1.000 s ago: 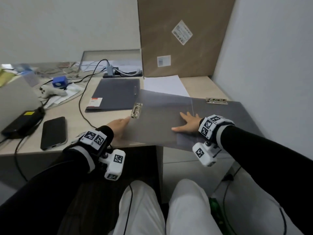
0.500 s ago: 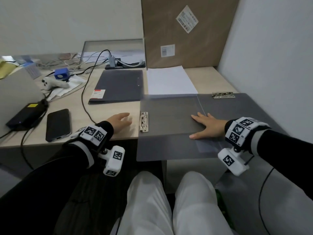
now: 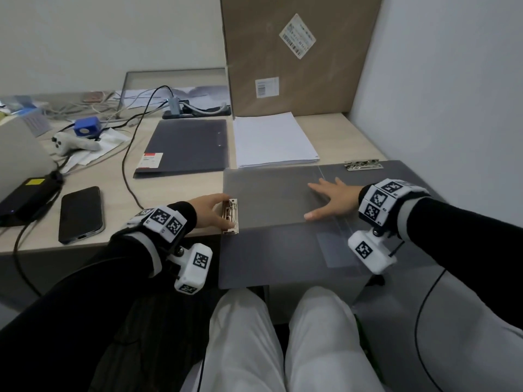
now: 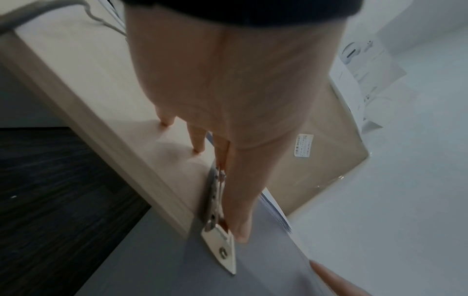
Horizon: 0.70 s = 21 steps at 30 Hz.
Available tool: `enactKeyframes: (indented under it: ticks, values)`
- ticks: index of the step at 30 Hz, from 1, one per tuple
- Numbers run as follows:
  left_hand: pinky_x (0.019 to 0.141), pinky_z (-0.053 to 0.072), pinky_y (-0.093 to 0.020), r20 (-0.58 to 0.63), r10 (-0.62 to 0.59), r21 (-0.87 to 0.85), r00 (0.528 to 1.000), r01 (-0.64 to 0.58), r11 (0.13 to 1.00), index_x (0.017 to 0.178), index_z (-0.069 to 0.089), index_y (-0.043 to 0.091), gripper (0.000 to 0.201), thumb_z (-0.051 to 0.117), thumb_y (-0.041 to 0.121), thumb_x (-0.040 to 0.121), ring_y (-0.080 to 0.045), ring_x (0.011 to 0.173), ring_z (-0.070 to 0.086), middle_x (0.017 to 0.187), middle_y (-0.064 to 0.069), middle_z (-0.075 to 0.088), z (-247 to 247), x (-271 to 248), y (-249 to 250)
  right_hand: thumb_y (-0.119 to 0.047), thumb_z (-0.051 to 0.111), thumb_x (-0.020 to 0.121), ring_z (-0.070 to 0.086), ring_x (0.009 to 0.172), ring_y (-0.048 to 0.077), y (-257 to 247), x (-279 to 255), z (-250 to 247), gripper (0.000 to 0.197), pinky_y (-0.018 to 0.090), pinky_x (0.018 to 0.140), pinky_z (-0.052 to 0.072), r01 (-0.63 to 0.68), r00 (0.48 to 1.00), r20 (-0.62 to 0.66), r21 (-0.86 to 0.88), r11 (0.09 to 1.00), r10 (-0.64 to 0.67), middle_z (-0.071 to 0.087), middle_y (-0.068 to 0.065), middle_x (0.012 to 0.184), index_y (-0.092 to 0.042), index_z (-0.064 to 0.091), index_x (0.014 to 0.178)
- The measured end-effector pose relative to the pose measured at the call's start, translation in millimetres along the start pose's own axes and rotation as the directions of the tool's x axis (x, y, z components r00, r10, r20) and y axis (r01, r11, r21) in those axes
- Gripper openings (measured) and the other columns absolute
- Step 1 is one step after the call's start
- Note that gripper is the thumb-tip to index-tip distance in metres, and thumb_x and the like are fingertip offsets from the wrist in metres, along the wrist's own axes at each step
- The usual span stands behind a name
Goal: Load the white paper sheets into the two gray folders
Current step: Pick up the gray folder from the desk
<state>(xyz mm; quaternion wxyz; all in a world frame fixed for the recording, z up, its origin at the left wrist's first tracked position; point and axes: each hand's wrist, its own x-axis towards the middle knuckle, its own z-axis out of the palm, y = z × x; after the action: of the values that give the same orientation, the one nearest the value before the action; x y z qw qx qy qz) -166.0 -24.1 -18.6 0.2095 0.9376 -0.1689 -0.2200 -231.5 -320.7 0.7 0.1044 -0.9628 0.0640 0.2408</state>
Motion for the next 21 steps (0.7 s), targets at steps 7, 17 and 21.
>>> enactKeyframes:
  ticks: [7, 17, 21]
  values:
    - [0.117, 0.022, -0.031, 0.079, 0.024, 0.118, 0.997, -0.034, 0.992, 0.149, 0.02, 0.026, 0.093, 0.076, 0.03, 0.074, -0.019, 0.14, 0.032, 0.152, 0.001, 0.033, -5, 0, -7, -0.065, 0.065, 0.07, -0.017, 0.146, 0.033, 1, 11, 16, 0.112, 0.051, 0.12, -0.001, 0.017, 0.998, 0.052, 0.016, 1.0, -0.018, -0.014, -0.001, 0.161, -0.035, -0.007, 0.151]
    - [0.117, 0.026, -0.037, 0.097, 0.029, 0.141, 0.995, -0.043, 0.989, 0.145, 0.032, 0.027, 0.094, 0.056, 0.074, 0.067, -0.019, 0.138, 0.037, 0.149, 0.001, 0.04, -10, -2, -5, -0.063, 0.066, 0.07, -0.014, 0.147, 0.034, 1, 10, 17, 0.111, 0.049, 0.12, 0.0, 0.034, 0.999, 0.014, 0.035, 0.999, -0.035, -0.009, 0.001, 0.162, -0.033, -0.002, 0.152]
    - [0.114, 0.031, -0.038, -0.071, -0.082, -0.123, 0.994, 0.073, 0.99, 0.125, 0.061, 0.012, 0.082, 0.023, 0.072, 0.084, -0.026, 0.126, 0.051, 0.135, -0.008, 0.057, -21, 6, 3, -0.066, 0.065, 0.069, -0.013, 0.147, 0.033, -2, 8, 19, 0.112, 0.049, 0.12, 0.0, 0.033, 0.999, 0.019, 0.034, 0.999, -0.034, -0.009, 0.001, 0.162, -0.034, -0.002, 0.152]
